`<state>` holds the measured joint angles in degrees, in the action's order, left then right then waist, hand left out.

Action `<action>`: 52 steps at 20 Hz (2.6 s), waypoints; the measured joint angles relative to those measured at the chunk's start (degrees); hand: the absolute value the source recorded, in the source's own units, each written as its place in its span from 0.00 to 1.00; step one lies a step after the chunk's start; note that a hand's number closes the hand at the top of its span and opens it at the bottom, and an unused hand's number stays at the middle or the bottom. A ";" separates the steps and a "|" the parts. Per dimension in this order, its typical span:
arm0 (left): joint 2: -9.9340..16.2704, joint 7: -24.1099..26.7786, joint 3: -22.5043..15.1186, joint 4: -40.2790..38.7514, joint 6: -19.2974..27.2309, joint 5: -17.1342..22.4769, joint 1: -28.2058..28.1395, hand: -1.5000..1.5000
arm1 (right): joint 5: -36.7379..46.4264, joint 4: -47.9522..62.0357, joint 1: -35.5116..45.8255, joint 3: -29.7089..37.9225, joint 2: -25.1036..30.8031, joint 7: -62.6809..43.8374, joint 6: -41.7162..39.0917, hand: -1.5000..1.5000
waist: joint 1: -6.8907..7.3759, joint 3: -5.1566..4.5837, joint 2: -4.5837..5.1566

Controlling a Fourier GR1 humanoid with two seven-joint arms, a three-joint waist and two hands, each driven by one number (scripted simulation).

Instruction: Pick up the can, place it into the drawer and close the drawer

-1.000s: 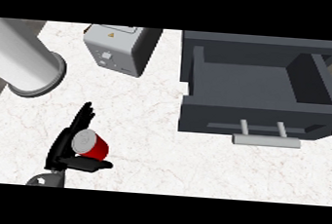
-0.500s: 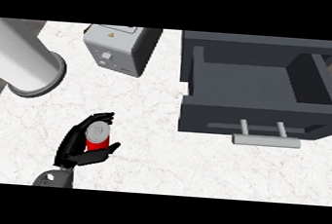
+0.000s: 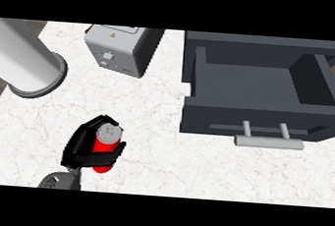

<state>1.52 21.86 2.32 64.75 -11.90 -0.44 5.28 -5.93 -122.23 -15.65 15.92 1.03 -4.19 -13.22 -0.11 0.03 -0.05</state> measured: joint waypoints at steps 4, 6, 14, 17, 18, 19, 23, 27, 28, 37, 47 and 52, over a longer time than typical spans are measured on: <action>-0.12 -1.55 0.48 2.70 0.08 1.59 0.03 1.00 | 0.23 -0.87 -0.71 -0.91 -0.35 0.13 0.39 0.00 | -0.01 -0.03 -0.01; 0.05 -2.75 2.39 3.50 2.24 2.39 1.26 1.00 | -0.43 -1.45 -1.85 -0.62 -0.38 0.50 -0.10 0.00 | -0.12 -0.03 0.00; 0.95 -8.53 7.13 5.47 10.10 4.17 7.67 1.00 | -1.08 -4.49 -4.20 -1.54 -0.47 -0.23 0.28 0.00 | -0.20 -0.03 -0.01; 0.81 -12.06 5.70 8.78 11.70 3.56 9.12 1.00 | -0.05 -3.54 -3.12 -1.83 -0.72 0.19 0.98 0.00 | -0.10 -0.03 -0.01; 0.61 -12.63 4.96 10.09 12.06 3.15 9.07 1.00 | -0.14 -4.17 -3.52 -1.84 -0.76 -0.12 0.74 0.00 | -0.10 -0.02 -0.01; 0.35 -13.34 4.32 10.80 12.88 2.49 9.78 1.00 | -0.36 -5.00 -3.90 -1.84 -0.82 -0.59 0.85 0.00 | -0.14 -0.02 -0.01; -0.34 -17.68 0.98 14.49 15.62 1.74 12.73 1.00 | -0.91 -4.04 -3.17 -0.71 -0.54 -0.36 0.49 0.00 | -0.20 -0.02 -0.01; -1.06 -23.75 -2.18 16.72 19.17 0.68 18.02 1.00 | -1.62 -4.20 -2.81 0.06 -0.10 -0.62 0.32 0.00 | -0.29 -0.01 -0.01; -1.16 -24.92 -3.32 17.24 20.12 0.42 18.91 1.00 | -1.88 -4.64 -2.17 0.20 0.03 -1.77 0.73 0.00 | -0.28 -0.01 -0.01; -1.48 -34.05 -10.03 12.80 29.51 -0.47 35.32 1.00 | -1.59 -4.09 -2.48 0.03 0.08 -0.45 0.94 0.00 | -0.71 -0.01 0.04; -1.51 -37.29 -13.02 0.33 37.23 2.89 53.36 1.00 | -1.97 -3.53 -1.23 0.61 0.93 -1.65 0.77 0.00 | -1.20 0.00 0.16; -1.51 -37.29 -13.20 -7.81 39.70 5.69 62.28 1.00 | -1.13 -2.34 -0.52 0.35 0.65 -1.00 0.95 0.00 | -1.48 0.01 0.25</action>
<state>0.01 -15.42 -10.88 56.94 27.81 5.25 67.56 -7.06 -124.57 -16.17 16.26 1.67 -5.19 -12.27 -1.59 0.04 0.19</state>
